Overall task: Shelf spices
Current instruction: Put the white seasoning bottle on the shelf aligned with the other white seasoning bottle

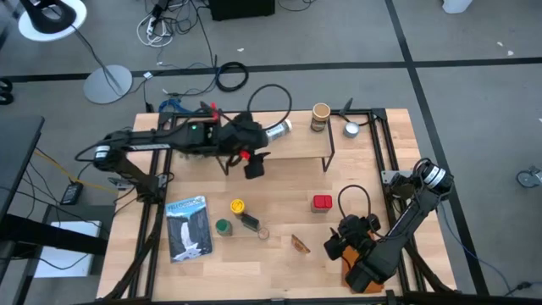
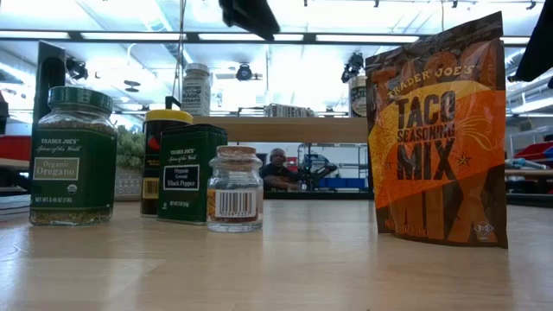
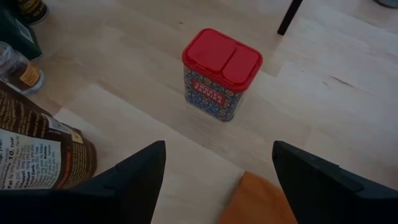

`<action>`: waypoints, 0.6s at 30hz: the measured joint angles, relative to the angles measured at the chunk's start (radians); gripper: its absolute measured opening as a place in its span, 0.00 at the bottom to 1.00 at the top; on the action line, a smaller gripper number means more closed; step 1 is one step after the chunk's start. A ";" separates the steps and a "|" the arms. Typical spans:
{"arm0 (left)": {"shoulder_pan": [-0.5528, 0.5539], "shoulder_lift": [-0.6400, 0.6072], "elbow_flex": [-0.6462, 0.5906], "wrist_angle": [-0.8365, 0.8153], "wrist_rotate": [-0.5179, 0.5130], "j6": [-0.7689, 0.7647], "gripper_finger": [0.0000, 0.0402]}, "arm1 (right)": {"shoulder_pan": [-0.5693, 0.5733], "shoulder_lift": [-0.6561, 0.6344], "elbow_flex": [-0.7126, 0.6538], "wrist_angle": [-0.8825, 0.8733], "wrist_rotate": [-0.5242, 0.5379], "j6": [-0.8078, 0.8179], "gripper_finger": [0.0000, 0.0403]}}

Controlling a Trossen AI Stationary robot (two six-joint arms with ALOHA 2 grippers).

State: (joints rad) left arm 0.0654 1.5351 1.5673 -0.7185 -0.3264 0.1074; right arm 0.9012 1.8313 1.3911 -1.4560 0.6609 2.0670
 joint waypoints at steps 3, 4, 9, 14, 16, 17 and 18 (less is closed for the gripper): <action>0.000 0.019 0.001 0.075 -0.065 0.010 0.62 | 0.001 0.000 0.000 -0.007 0.000 -0.001 0.73; 0.000 0.025 0.001 0.081 -0.074 -0.016 0.62 | 0.001 0.000 0.000 -0.009 0.000 -0.005 0.73; 0.014 0.044 0.004 0.106 -0.074 -0.032 0.61 | 0.001 0.000 0.000 -0.016 0.000 -0.043 0.73; 0.109 0.051 0.033 0.067 0.055 -0.069 0.60 | 0.001 0.000 0.000 -0.015 0.000 -0.046 0.73; 0.156 0.058 0.050 0.055 0.105 -0.087 0.59 | 0.001 0.000 0.000 -0.017 0.000 -0.051 0.73; 0.178 0.061 0.062 0.055 0.120 -0.091 0.59 | 0.001 0.000 0.000 -0.020 0.000 -0.053 0.73; 0.199 0.063 0.070 0.050 0.131 -0.092 0.58 | 0.001 0.001 0.000 -0.020 0.000 -0.053 0.73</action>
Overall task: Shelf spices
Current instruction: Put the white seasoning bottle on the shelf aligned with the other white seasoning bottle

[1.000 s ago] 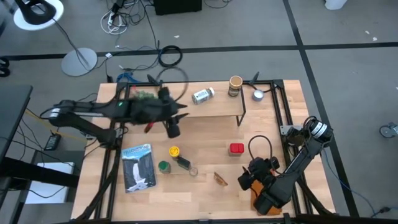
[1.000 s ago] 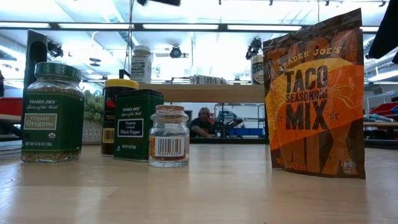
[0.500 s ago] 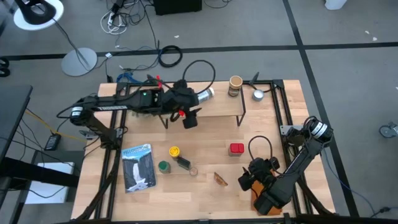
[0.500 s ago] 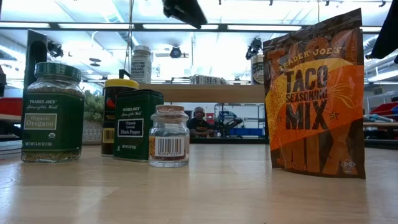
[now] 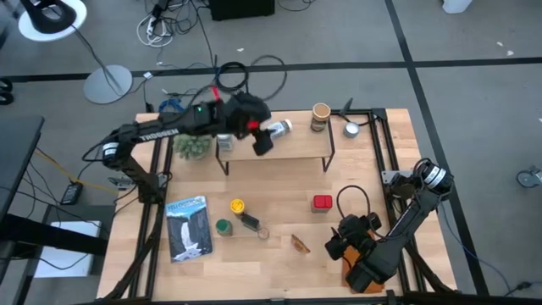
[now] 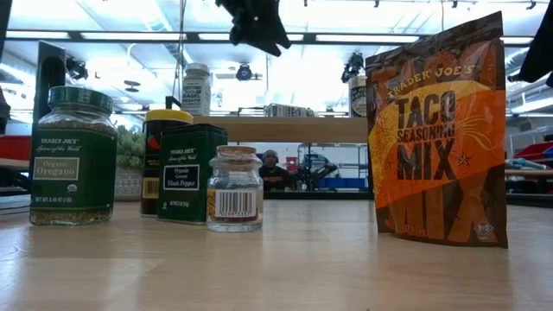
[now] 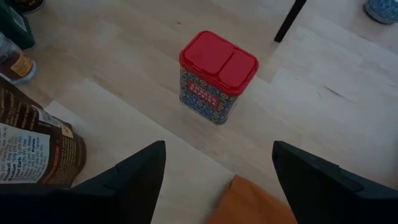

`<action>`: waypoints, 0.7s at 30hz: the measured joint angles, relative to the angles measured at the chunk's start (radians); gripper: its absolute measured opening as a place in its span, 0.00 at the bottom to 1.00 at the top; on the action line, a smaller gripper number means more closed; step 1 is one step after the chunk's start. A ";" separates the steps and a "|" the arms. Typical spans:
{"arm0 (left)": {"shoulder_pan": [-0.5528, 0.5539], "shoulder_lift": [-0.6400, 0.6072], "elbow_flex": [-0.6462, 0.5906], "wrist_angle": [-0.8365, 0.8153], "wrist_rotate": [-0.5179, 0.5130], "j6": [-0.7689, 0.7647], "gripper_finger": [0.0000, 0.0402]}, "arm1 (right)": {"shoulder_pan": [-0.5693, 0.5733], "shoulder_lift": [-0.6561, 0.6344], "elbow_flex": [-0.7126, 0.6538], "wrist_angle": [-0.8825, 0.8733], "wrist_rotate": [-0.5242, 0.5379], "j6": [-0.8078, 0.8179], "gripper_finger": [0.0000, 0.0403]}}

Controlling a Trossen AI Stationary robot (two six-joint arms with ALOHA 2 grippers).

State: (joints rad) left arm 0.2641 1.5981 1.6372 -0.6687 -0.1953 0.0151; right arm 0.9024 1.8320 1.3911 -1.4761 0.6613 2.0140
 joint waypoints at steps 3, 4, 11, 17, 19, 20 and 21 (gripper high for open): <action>0.050 0.021 0.027 0.002 0.032 0.003 0.57 | 0.000 0.000 0.000 -0.003 0.001 0.002 0.73; 0.065 0.032 0.040 -0.001 0.046 0.004 0.57 | 0.000 0.000 0.000 -0.003 0.001 0.002 0.73; 0.095 0.213 0.186 -0.098 0.157 0.036 0.55 | 0.000 0.000 0.000 -0.004 0.006 0.002 0.73; 0.096 0.368 0.349 -0.262 0.077 0.089 0.55 | -0.001 0.000 0.000 -0.003 0.005 0.010 0.73; 0.096 0.399 0.383 -0.310 0.048 0.096 0.55 | -0.001 0.000 0.000 -0.001 0.005 0.010 0.73; 0.096 0.409 0.392 -0.312 0.042 0.106 0.55 | -0.001 0.000 0.000 0.000 0.005 0.010 0.73; 0.097 0.416 0.395 -0.313 0.038 0.110 0.55 | -0.001 0.000 0.001 0.001 0.005 0.010 0.73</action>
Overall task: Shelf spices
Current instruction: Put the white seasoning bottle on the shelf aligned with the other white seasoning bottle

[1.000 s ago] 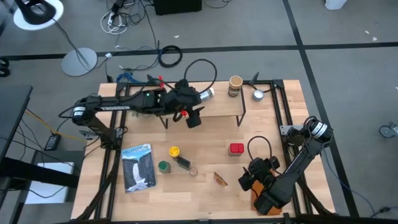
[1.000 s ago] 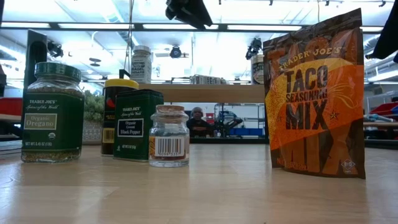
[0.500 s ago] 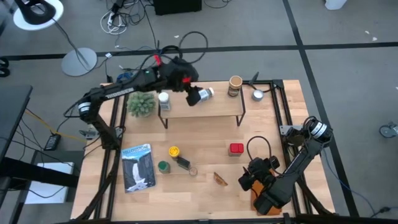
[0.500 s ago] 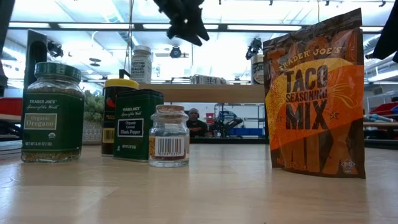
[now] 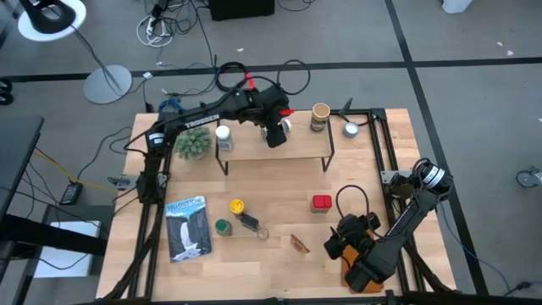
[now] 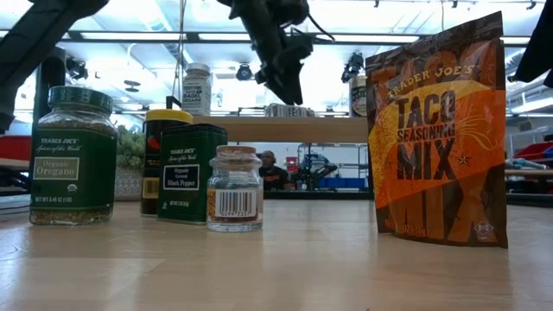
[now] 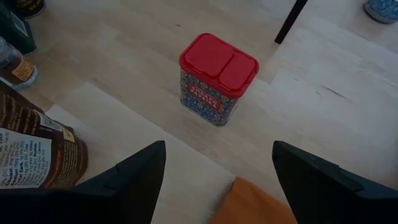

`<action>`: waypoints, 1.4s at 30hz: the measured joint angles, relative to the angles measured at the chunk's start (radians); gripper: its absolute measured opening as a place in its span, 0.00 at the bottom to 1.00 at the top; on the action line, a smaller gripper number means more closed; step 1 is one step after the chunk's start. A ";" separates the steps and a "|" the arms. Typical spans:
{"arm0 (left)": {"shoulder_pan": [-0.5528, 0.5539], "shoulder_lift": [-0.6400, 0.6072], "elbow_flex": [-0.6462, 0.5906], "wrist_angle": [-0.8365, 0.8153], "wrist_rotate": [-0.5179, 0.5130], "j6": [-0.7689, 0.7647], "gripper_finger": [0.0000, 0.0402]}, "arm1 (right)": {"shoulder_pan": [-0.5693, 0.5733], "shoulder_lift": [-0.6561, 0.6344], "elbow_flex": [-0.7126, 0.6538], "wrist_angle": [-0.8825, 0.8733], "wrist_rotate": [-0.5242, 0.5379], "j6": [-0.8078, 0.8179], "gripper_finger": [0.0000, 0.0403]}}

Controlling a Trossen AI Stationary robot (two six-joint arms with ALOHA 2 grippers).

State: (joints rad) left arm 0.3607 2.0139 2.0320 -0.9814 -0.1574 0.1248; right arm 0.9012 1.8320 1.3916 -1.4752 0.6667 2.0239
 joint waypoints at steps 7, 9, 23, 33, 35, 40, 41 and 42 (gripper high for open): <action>0.015 0.021 0.004 0.000 -0.014 -0.001 0.55 | -0.001 0.000 0.000 0.000 0.003 0.000 0.73; 0.019 0.024 0.004 0.008 -0.017 -0.002 0.55 | -0.001 0.000 0.000 0.004 0.003 0.000 0.73; 0.019 0.030 0.043 -0.048 -0.002 -0.096 0.55 | -0.001 0.000 0.000 0.004 0.003 -0.002 0.73; 0.019 0.030 0.043 -0.023 -0.011 -0.103 0.55 | 0.000 0.000 0.000 0.004 0.004 -0.002 0.73; 0.019 0.030 0.043 -0.012 -0.013 -0.102 0.55 | 0.000 0.000 0.000 0.005 0.004 -0.002 0.73; 0.019 0.030 0.049 -0.014 -0.031 -0.103 0.55 | 0.000 0.000 0.000 0.004 0.004 -0.003 0.73; 0.019 0.030 0.051 -0.012 -0.031 -0.103 0.55 | 0.000 0.000 0.000 0.004 0.004 -0.003 0.73; 0.019 0.030 0.052 -0.011 -0.032 -0.106 0.55 | 0.000 0.000 0.000 0.004 0.004 -0.003 0.73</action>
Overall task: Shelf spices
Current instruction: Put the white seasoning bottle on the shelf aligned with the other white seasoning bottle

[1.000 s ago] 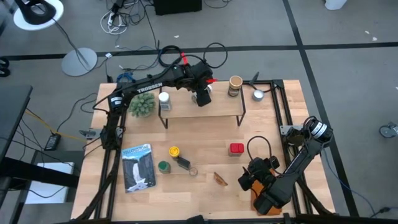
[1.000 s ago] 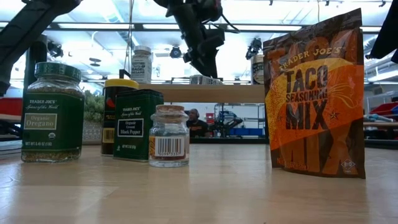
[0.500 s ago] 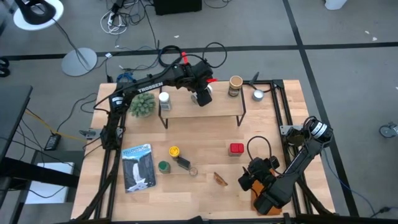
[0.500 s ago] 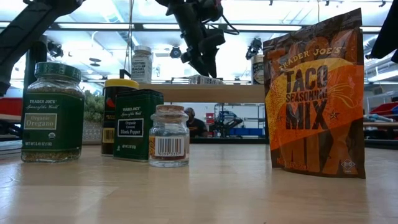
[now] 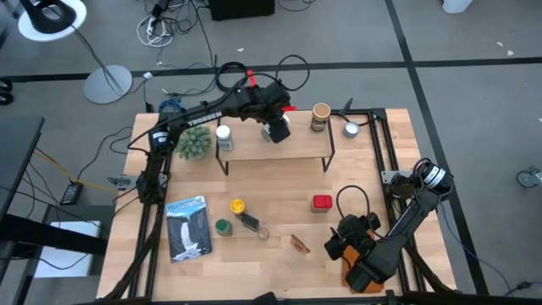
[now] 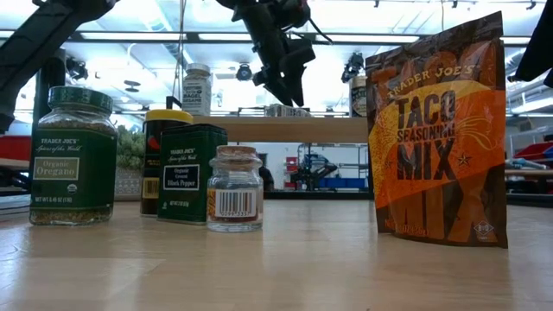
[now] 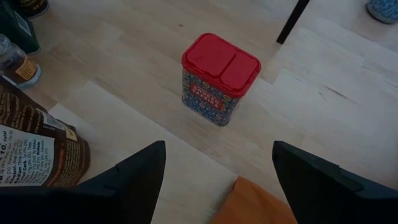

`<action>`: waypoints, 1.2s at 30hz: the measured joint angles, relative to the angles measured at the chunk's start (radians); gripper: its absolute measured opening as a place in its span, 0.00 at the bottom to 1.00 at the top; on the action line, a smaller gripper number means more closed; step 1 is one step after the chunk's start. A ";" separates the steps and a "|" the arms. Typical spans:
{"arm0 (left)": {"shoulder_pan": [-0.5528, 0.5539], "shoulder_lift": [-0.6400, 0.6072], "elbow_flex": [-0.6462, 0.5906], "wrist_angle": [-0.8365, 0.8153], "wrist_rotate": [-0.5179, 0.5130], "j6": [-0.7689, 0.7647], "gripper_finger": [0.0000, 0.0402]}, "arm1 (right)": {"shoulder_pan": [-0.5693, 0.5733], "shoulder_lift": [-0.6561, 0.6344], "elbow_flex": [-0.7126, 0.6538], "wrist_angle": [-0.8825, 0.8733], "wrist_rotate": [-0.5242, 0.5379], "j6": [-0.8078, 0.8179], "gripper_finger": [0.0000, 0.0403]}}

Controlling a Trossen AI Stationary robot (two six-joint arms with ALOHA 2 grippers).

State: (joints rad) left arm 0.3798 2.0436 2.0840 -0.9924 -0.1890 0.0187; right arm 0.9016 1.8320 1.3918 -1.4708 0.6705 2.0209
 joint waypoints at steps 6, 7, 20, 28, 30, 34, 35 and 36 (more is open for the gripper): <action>0.000 0.000 0.001 -0.013 0.002 -0.023 0.55 | 0.000 0.000 0.000 0.000 0.000 0.000 0.73; 0.000 -0.001 0.001 -0.013 0.007 -0.023 0.55 | 0.000 0.000 0.000 0.000 0.000 0.000 0.73; 0.000 -0.001 -0.008 -0.042 0.045 -0.031 0.55 | 0.000 0.000 0.000 0.001 0.001 0.000 0.73; -0.002 -0.001 -0.006 -0.045 0.044 -0.032 0.55 | 0.000 0.000 0.000 0.004 0.001 0.000 0.73; -0.002 -0.001 -0.001 -0.045 0.045 -0.031 0.55 | 0.000 0.000 0.000 0.004 0.001 0.000 0.73; -0.006 -0.001 -0.001 -0.026 0.057 -0.031 0.55 | 0.000 0.000 0.000 0.004 0.001 0.000 0.73; -0.008 -0.001 -0.001 -0.025 0.058 -0.031 0.55 | 0.000 0.000 0.000 0.004 0.001 0.000 0.73; -0.009 -0.001 -0.001 -0.025 0.058 -0.030 0.55 | 0.000 0.000 0.000 0.004 0.001 0.000 0.73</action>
State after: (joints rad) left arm 0.3710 2.0422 2.0832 -1.0177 -0.1308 -0.0117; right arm 0.9016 1.8320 1.3918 -1.4670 0.6716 2.0209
